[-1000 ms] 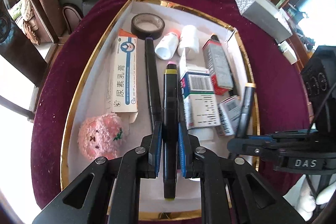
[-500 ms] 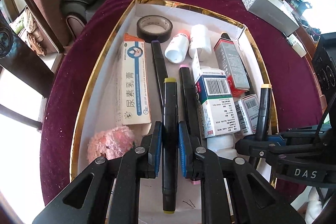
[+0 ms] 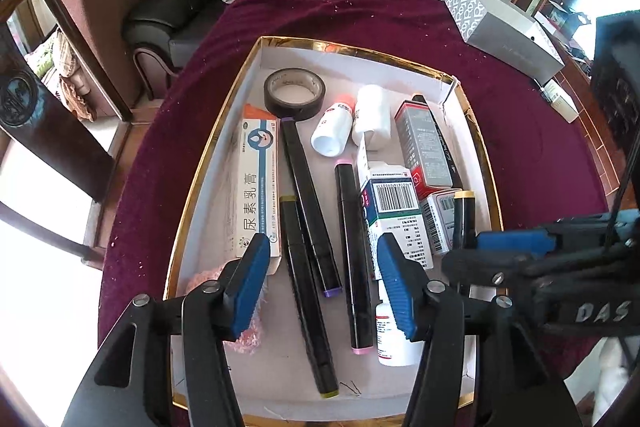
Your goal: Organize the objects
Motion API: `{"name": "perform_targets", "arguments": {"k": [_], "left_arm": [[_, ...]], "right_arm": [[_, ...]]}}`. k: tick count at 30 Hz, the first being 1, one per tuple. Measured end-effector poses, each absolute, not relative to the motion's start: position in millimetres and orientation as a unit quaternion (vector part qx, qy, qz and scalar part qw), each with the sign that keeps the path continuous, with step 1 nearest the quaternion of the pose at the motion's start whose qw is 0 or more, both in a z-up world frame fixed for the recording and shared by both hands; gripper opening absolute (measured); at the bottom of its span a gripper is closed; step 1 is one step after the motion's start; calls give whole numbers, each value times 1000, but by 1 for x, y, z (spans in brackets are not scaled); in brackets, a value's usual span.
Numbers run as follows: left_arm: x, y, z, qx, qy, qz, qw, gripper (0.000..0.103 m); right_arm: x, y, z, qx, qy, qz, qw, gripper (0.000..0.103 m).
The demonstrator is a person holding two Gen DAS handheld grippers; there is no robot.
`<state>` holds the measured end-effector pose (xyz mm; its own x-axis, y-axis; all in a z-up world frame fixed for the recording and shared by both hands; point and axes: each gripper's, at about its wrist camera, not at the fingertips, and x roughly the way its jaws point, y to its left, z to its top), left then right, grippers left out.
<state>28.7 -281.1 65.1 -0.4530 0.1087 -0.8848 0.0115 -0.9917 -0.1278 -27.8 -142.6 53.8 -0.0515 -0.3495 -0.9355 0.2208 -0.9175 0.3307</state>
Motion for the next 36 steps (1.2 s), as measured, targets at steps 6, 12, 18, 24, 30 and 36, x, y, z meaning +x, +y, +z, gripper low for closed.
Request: {"name": "perform_targets", "arguments": {"k": [6, 12, 18, 24, 30, 36], "left_arm": [[46, -272, 88, -481, -35, 876, -20, 50], [85, -257, 155, -352, 1, 928, -119, 62], [107, -249, 194, -302, -80, 944, -103, 102], [97, -228, 180, -359, -86, 923, -108, 102], [114, -210, 185, -340, -87, 925, -144, 102], [121, -213, 188, -339, -98, 920, -168, 102]], "right_arm": [[-31, -123, 79, 625, -65, -748, 213, 50], [-26, -99, 102, 588, -60, -777, 217, 50], [-8, -78, 143, 493, -23, -846, 200, 67], [20, -60, 175, 387, 38, -910, 146, 81], [25, -47, 166, 381, 86, -914, 109, 84], [15, -38, 110, 498, 89, -855, 117, 84]]}}
